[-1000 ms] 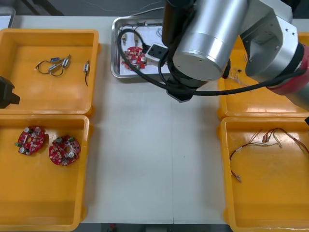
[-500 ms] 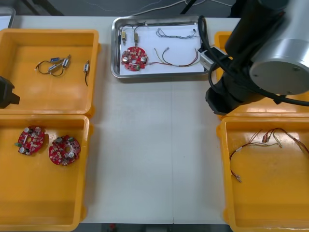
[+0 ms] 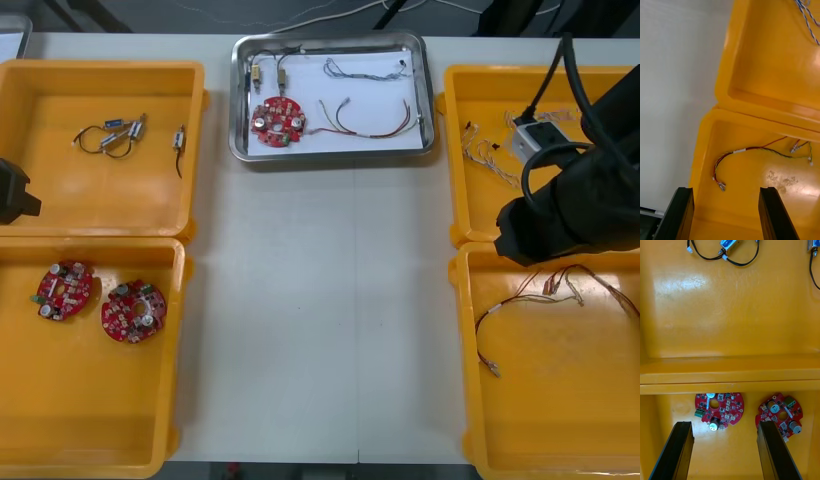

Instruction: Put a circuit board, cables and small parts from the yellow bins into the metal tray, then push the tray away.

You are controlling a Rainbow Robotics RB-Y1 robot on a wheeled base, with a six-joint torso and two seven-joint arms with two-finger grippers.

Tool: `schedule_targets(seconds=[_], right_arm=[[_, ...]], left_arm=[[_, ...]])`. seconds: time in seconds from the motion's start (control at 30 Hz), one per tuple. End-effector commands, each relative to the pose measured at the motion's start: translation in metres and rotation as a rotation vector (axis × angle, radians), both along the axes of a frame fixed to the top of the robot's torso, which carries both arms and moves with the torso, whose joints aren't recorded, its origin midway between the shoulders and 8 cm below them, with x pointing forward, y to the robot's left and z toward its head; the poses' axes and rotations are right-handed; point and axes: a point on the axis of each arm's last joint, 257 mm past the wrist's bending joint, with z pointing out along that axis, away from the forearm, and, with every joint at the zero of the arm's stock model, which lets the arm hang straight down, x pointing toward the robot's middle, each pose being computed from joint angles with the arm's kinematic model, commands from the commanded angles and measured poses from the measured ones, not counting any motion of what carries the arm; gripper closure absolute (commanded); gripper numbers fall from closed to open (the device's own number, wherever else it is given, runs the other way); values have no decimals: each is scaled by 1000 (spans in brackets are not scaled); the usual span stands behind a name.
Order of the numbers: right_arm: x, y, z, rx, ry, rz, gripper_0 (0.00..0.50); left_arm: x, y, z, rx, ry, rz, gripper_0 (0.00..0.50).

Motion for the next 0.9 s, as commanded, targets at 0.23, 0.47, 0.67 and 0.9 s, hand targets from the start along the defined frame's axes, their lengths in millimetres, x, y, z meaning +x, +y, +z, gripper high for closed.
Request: schedule_targets(seconds=[0.23,0.47,0.67,0.9], right_arm=[[-19,-56,2,53,20,-145,0],[-23,-75,-1,49,25,-148,0],[-25,-108,-7,39,28,-171,0],[-34,-140,-20,55,49,-253,0]], left_arm=[[-7,18,10,7,-20,85,0],[-7,18,10,7,-20,85,0],[-7,18,10,7,-20,85,0],[-7,18,10,7,-20,85,0]])
